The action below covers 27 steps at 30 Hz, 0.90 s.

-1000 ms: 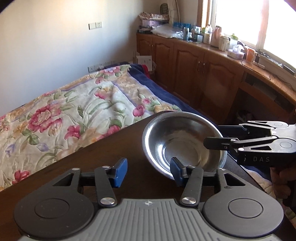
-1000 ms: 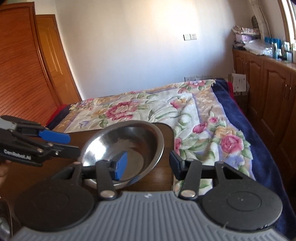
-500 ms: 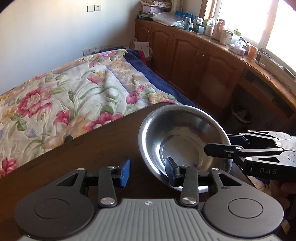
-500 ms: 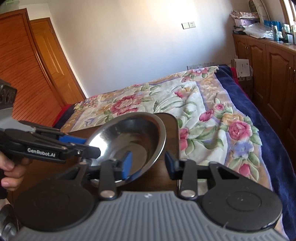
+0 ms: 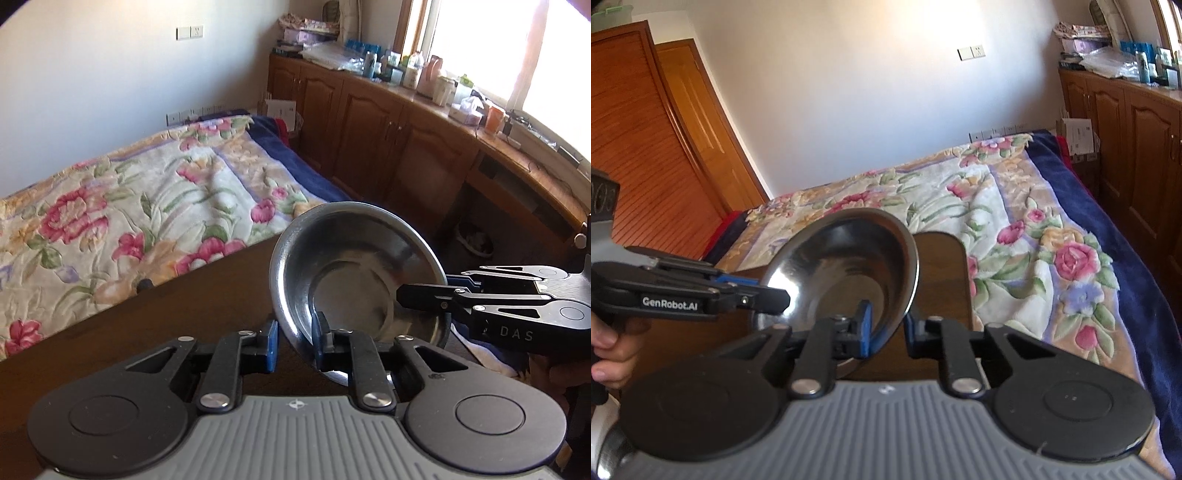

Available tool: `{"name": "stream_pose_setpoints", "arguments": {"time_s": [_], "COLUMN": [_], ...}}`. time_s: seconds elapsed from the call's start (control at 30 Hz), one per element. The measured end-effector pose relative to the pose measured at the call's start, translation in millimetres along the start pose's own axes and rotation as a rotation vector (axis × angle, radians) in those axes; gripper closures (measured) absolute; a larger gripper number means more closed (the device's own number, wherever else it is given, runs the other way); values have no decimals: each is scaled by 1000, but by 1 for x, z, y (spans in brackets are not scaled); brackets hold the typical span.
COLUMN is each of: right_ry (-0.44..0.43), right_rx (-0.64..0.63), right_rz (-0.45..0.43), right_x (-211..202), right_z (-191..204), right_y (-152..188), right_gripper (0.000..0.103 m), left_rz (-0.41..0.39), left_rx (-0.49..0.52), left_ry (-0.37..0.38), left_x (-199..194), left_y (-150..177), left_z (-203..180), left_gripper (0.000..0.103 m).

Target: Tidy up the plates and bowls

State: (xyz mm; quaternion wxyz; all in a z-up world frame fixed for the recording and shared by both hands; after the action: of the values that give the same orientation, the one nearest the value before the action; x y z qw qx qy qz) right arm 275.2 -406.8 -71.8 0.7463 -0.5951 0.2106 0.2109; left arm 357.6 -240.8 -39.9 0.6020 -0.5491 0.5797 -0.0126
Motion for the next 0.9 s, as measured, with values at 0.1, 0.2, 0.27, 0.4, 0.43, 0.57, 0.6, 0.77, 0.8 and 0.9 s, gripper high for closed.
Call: {"name": "stream_pose_setpoints", "arguments": {"time_s": [0.1, 0.2, 0.27, 0.4, 0.43, 0.57, 0.6, 0.77, 0.8, 0.9], "right_ry": [-1, -1, -2, -4, -5, -9, -9, -7, -7, -8], "right_rx": [-7, -16, -24, -40, -43, -57, -62, -84, -87, -100], "right_rz": [-22, -41, -52, -75, -80, -106, -114, -149, -155, -173], "right_x": [-8, -16, -21, -31, -33, -44, -48, -65, -69, -79], "right_z": [7, 14, 19, 30, 32, 42, 45, 56, 58, 64], "right_y": [-6, -11, -14, -19, -21, -26, -27, -30, -30, -30], "right_gripper": [83, 83, 83, 83, 83, 83, 83, 83, 83, 83], "left_rz": [-25, -50, -68, -101, -112, -150, -158, -201, -208, -232], "left_rx": [9, 23, 30, 42, 44, 50, 52, 57, 58, 65], "left_ry": [-5, -11, -17, -29, -31, -39, -41, -44, -46, -55], "left_x": [-15, -31, -42, -64, -70, -91, -96, -120, -125, -141], "left_y": [-2, -2, -2, -1, 0, 2, 2, 8, 10, 16], "left_z": [-2, -5, -7, -9, -9, -13, -14, -21, -23, -29], "left_gripper": [83, 82, 82, 82, 83, 83, 83, 82, 82, 82]}}
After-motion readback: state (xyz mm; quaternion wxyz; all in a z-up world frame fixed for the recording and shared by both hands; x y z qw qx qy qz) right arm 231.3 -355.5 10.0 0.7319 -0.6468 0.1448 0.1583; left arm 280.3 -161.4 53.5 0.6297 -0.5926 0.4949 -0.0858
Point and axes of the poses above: each gripper's, at about its wrist camera, not at the fingertips, and x roughly the way its jaws point, z to its left, y to its underside, the point moved 3 cm from there along x, roughly the way its jaws point, and after that the axes turned 14 degrees about y, right-handed, at the moved point
